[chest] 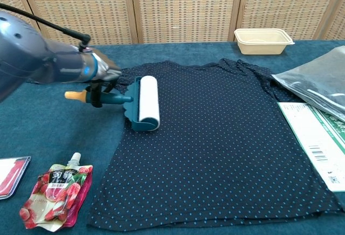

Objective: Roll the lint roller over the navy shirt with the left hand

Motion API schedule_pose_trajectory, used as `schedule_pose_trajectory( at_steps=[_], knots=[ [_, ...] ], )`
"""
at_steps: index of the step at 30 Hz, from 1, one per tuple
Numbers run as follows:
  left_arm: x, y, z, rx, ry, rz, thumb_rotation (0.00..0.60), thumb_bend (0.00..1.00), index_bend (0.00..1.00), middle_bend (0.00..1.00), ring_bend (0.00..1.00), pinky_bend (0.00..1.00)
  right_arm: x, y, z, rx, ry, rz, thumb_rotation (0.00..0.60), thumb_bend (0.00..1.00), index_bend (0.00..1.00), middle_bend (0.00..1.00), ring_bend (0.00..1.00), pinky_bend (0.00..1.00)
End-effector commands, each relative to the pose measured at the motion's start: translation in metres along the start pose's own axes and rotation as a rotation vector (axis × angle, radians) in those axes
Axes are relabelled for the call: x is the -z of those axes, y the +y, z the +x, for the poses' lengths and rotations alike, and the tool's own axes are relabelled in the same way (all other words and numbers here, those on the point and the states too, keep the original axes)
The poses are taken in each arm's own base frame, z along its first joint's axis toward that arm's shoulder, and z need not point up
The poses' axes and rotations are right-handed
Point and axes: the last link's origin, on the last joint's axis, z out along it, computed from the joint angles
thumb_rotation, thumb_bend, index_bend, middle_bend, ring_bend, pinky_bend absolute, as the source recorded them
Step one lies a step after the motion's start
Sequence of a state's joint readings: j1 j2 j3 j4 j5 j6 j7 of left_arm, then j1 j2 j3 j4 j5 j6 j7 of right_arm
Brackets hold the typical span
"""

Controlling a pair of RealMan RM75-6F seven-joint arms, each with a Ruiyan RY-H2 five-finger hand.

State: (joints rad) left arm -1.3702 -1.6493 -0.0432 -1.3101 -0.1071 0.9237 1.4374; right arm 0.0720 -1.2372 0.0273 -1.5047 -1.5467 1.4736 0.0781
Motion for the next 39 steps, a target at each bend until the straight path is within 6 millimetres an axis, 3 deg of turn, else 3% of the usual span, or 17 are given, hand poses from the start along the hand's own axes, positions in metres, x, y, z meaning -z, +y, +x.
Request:
schedule_pose_trajectory(
  at_steps=[1,15,20,39],
  knots=[
    [-0.001,0.016,0.012,-0.006,0.012,-0.014,0.6,1.0,0.93,0.79,0.79,0.72,0.0,0.001,0.0,0.0,0.0,-0.002,0.6,0.1,0.0,0.0,0.0,0.0],
    [0.004,0.075,0.054,0.033,0.055,-0.074,0.6,1.0,0.93,0.79,0.79,0.72,-0.001,0.003,0.0,0.001,-0.001,-0.01,0.6,0.1,0.0,0.0,0.0,0.0],
    [0.006,0.081,0.057,0.042,0.059,-0.082,0.6,1.0,0.93,0.79,0.79,0.72,-0.001,0.003,0.0,0.003,0.0,-0.01,0.6,0.1,0.0,0.0,0.0,0.0],
    [0.014,-0.039,-0.022,0.066,0.1,-0.002,0.6,1.0,0.92,0.79,0.8,0.72,0.004,-0.008,-0.008,0.033,-0.02,0.027,0.6,0.1,0.0,0.0,0.0,0.0]
  ],
)
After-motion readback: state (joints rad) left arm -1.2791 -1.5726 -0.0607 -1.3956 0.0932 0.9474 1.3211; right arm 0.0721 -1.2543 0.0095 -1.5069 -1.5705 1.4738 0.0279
